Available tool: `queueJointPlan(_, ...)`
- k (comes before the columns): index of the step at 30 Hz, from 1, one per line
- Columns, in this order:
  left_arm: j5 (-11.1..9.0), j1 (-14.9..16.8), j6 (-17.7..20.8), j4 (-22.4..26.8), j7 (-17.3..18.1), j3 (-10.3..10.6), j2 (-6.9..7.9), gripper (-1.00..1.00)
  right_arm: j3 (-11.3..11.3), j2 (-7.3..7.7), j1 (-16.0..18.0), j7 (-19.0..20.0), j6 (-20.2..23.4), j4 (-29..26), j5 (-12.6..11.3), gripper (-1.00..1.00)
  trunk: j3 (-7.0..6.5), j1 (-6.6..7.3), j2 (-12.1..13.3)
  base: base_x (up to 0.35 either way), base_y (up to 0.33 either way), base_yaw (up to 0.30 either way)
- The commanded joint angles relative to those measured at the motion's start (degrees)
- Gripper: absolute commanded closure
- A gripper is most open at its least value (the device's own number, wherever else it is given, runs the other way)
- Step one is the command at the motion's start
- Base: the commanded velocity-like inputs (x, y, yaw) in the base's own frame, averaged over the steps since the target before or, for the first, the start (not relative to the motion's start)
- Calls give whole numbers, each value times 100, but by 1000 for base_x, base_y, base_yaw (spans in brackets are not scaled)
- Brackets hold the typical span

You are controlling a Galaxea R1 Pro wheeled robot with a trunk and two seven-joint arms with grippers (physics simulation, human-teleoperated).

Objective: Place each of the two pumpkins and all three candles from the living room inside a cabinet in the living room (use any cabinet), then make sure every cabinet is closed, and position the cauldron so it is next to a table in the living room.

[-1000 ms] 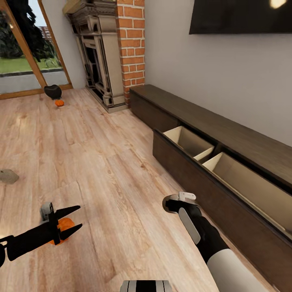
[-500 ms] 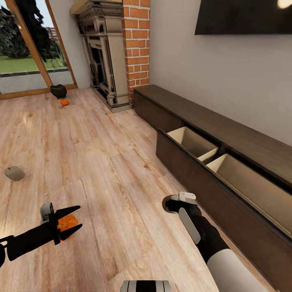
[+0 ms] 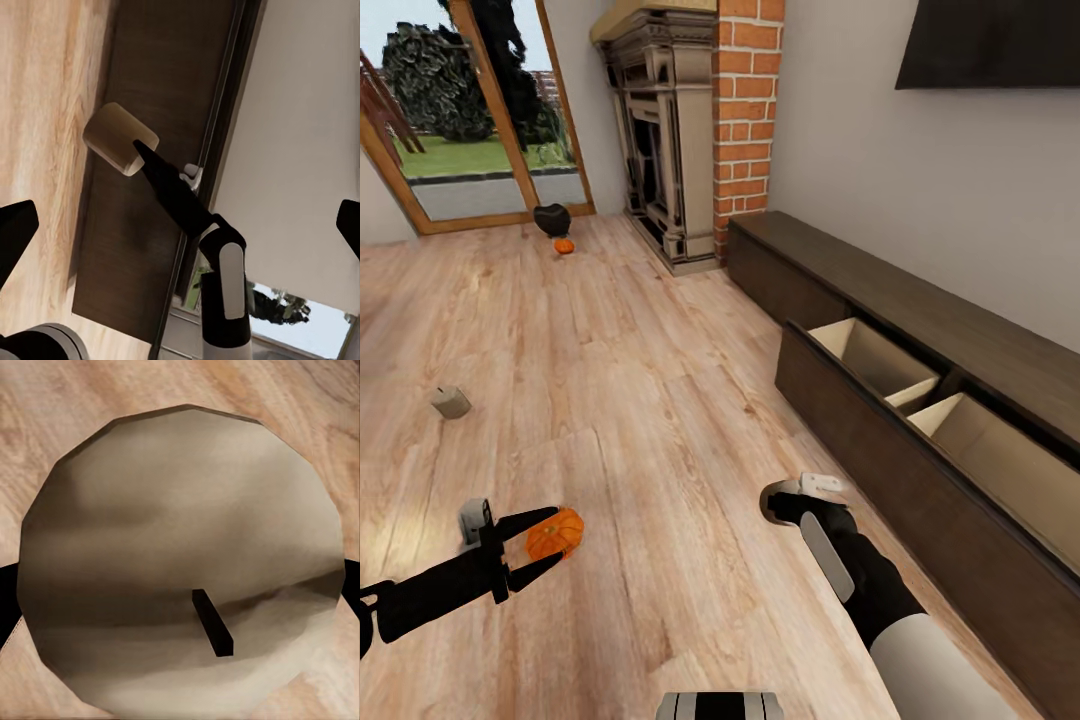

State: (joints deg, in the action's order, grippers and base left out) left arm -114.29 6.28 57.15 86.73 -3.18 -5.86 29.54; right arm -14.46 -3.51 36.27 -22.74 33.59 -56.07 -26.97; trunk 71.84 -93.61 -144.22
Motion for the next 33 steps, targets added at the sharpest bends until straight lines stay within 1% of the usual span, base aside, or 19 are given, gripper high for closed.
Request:
queueJointPlan(1,-33,5,20,6,-33,-3,-1,-100,-13,1,3,-64,7,-9,-61,100,4,2,-2,-28,0,272)
queueJointPlan(8,-40,4,21,43,-33,-3,-1,-100,-13,-1,3,-64,7,-9,-62,100,4,2,-2,-7,0,273)
queueJointPlan(13,-41,3,23,34,-33,-3,-1,-100,-13,-1,3,-64,7,-9,-61,100,-107,15,5,0,0,234)
queueJointPlan(25,-41,4,22,19,-33,-3,0,-100,-13,-1,3,-46,7,-9,-52,100,-373,46,21,0,0,31)
queueJointPlan(33,-40,5,23,20,-33,-3,7,-100,-13,-1,3,-46,22,-9,-53,100,-550,66,32,0,0,216)
